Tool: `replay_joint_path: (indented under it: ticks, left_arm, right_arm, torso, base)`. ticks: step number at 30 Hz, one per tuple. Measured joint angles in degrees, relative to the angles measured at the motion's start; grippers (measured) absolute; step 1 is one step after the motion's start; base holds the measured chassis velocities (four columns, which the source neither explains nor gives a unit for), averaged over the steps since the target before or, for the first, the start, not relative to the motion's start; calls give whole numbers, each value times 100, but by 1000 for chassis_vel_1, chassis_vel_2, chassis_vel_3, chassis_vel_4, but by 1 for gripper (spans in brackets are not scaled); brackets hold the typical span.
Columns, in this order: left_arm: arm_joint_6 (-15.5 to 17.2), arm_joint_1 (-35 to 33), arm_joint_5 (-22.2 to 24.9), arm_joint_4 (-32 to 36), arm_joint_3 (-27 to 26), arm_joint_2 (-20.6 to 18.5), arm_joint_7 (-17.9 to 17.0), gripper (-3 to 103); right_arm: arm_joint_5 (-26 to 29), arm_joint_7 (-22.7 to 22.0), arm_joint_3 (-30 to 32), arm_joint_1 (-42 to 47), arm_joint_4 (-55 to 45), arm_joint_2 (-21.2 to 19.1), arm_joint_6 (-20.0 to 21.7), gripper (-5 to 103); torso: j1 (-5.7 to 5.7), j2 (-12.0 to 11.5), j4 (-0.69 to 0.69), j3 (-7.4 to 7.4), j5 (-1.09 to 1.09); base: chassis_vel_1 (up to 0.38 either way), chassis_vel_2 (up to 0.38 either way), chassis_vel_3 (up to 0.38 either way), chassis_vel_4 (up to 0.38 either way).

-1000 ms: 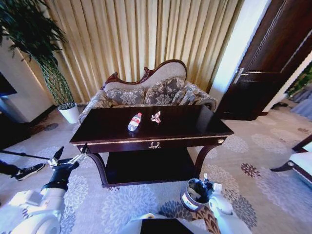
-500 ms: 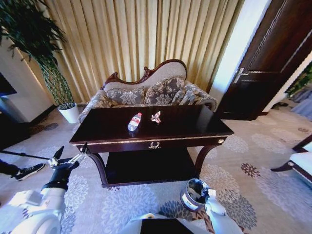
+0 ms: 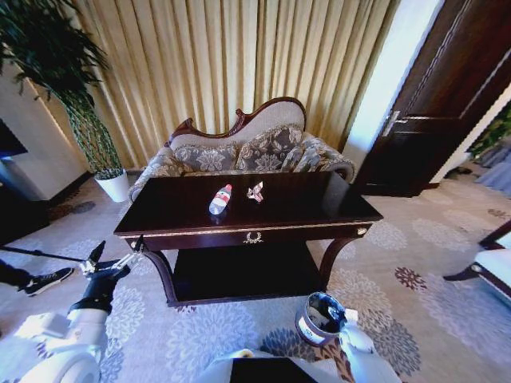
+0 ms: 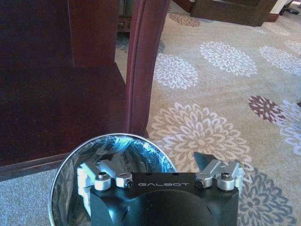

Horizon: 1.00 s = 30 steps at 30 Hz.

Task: Move to the front of the table and place the trash on the table into the trash bin.

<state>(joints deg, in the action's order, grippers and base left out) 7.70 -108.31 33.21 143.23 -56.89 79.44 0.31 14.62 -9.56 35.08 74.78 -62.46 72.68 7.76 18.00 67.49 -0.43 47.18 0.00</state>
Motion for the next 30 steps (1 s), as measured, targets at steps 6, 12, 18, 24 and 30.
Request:
replay_joint_path:
  ticks: [6,12,18,24,30]
  left_arm:
    - [0,-14,6,0,-5,3,10,100]
    - [0,2,6,0,10,3,16,100]
    - [0,8,6,0,18,-6,19,100]
    - [0,0,5,0,12,-31,55,100]
    - [-5,23,4,0,18,-73,71,100]
  right_arm:
    - [11,-1,31,70,-98,-10,9,100]
    - [29,-2,36,115,-206,-5,15,100]
    - [223,0,87,258,-836,-44,16,100]
    - [544,201,346,1066,-3179,-245,-128,100]
    - [910,350,499,1883,-5446,-288,-124,100]
  torso:
    - [0,0,0,0,0]
    - [0,0,0,0,0]
    - [0,0,0,0,1]
    - [0,0,2,0,-1]
    - [0,1,-1,-1,-3]
  base:
    - [0,0,0,0]
    - [0,0,0,0]
    - [0,0,0,0]
    - [0,0,0,0]
    - [0,0,0,0]
